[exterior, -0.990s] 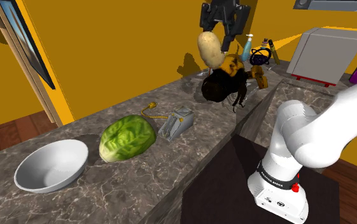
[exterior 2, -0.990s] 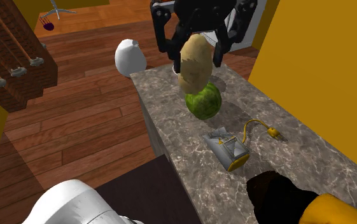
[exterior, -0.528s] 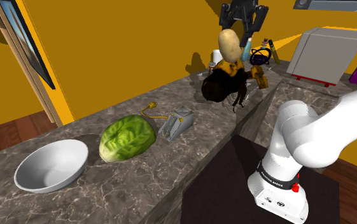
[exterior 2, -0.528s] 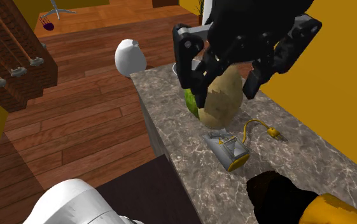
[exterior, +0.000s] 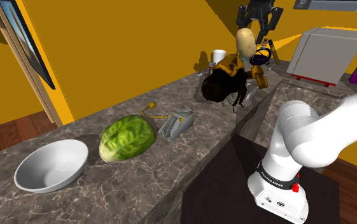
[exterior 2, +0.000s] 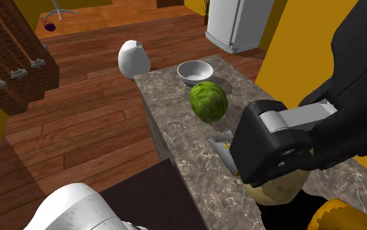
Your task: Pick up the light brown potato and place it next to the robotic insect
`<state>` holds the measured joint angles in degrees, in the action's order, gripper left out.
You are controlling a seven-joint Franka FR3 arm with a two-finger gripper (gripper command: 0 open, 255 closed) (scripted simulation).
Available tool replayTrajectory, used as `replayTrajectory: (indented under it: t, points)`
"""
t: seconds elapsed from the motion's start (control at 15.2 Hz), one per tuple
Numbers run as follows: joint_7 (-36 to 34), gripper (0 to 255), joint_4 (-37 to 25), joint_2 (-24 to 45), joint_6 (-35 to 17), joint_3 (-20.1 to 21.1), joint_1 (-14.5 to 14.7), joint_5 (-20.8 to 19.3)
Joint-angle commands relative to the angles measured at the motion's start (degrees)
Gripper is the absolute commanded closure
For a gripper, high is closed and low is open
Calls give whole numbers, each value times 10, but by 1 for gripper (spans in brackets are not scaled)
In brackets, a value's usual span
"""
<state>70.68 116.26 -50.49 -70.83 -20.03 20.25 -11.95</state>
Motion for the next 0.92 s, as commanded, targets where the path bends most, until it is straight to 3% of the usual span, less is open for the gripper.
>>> replayTrajectory:
  t: [0.0, 0.86]
  points:
    - [11, 255, 6, -7, -1, -10, -2, -10]
    - [6, 255, 141, -66, -78, -25, -18, -30]
